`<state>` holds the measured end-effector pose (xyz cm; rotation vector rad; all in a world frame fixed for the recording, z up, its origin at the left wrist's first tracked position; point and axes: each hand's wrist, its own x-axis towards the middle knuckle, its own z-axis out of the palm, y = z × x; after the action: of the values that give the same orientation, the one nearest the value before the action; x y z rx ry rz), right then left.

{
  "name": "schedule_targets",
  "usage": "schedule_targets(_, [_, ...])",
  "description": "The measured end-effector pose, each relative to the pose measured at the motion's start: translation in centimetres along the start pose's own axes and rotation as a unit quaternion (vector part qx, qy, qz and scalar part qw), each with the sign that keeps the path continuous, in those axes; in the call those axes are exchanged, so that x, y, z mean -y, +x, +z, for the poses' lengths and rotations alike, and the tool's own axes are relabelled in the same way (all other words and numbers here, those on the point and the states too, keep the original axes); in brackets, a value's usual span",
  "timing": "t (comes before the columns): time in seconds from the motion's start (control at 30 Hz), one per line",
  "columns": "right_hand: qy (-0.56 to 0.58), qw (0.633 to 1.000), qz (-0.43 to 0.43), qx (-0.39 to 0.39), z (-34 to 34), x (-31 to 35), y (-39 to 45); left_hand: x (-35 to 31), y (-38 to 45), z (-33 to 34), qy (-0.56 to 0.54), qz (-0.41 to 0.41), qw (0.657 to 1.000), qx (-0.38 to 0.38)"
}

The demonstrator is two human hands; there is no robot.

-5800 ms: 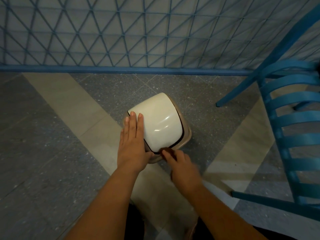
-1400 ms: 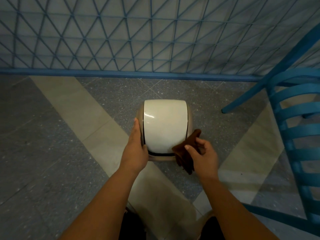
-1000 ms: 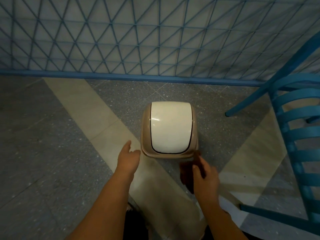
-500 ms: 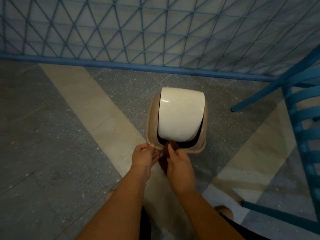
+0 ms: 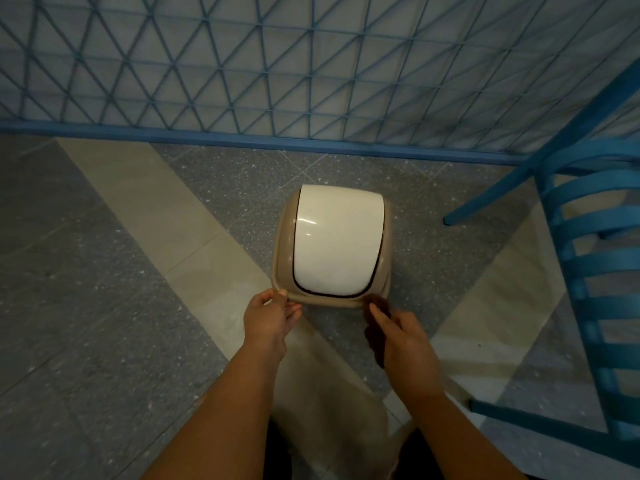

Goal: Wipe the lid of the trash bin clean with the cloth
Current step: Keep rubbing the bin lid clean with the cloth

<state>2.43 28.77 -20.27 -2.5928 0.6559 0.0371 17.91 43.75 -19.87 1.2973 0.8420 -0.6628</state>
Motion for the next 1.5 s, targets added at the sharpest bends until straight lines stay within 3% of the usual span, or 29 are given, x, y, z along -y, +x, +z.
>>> schedule_targets(0.1, [0.121, 0.979, 0.151, -0.057, -0.6, -0.2, 0.1, -0.2, -0.1, -0.1, -0.067, 0.011, 0.997, -0.042])
schedule_targets(0.17, [0.153, 0.969, 0.18, -0.07, -0.7, 0.2, 0.3, 0.5, -1.0, 0.5, -0.067, -0.004, 0.997, -0.047])
schedule_targets(0.27, [0.171, 0.973, 0.148, -0.057, 0.1, 1.6, 0.9, 2.6, -3.5, 2.7, 0.009, -0.047, 0.998, 0.04])
schedule_targets(0.37, [0.191, 0.97, 0.151, -0.021, 1.0, 2.4, 1.0, 4.2, -4.7, 4.9, 0.017, -0.048, 0.993, 0.11])
schedule_targets(0.5, [0.169, 0.981, 0.098, 0.009, 1.1, 1.9, 0.0, 4.6, -3.8, 5.8, 0.006, -0.007, 0.997, 0.077])
schedule_targets(0.63, [-0.015, 0.996, 0.062, 0.055, 0.7, 1.4, 0.7, 4.8, -3.1, 5.6, 0.018, 0.015, 0.997, 0.069])
schedule_targets(0.73, [0.01, 0.992, 0.118, 0.031, -0.1, 1.8, 3.4, 4.9, -2.6, 5.3, 0.026, 0.02, 0.997, 0.07])
schedule_targets(0.87, [0.008, 0.993, 0.118, 0.019, -0.6, 1.3, 6.3, 5.2, -2.2, 5.0, 0.038, 0.035, 0.997, 0.06])
schedule_targets(1.13, [-0.054, 0.993, 0.025, 0.099, 0.7, -0.3, 0.5, 5.1, -2.2, 5.1, 0.002, 0.014, 0.997, 0.076])
schedule_targets(1.2, [-0.022, 0.991, 0.042, 0.125, 0.9, -0.6, -0.3, 5.2, -2.4, 4.9, -0.004, 0.004, 0.997, 0.074])
schedule_targets(1.33, [0.142, 0.973, 0.182, 0.029, 0.1, -0.7, -0.8, 5.2, -2.8, 4.6, 0.002, -0.011, 0.998, 0.069])
schedule_targets(1.5, [0.261, 0.952, 0.129, -0.098, -2.4, 2.2, 1.4, 5.6, -3.1, 4.1, 0.031, -0.002, 0.998, 0.061])
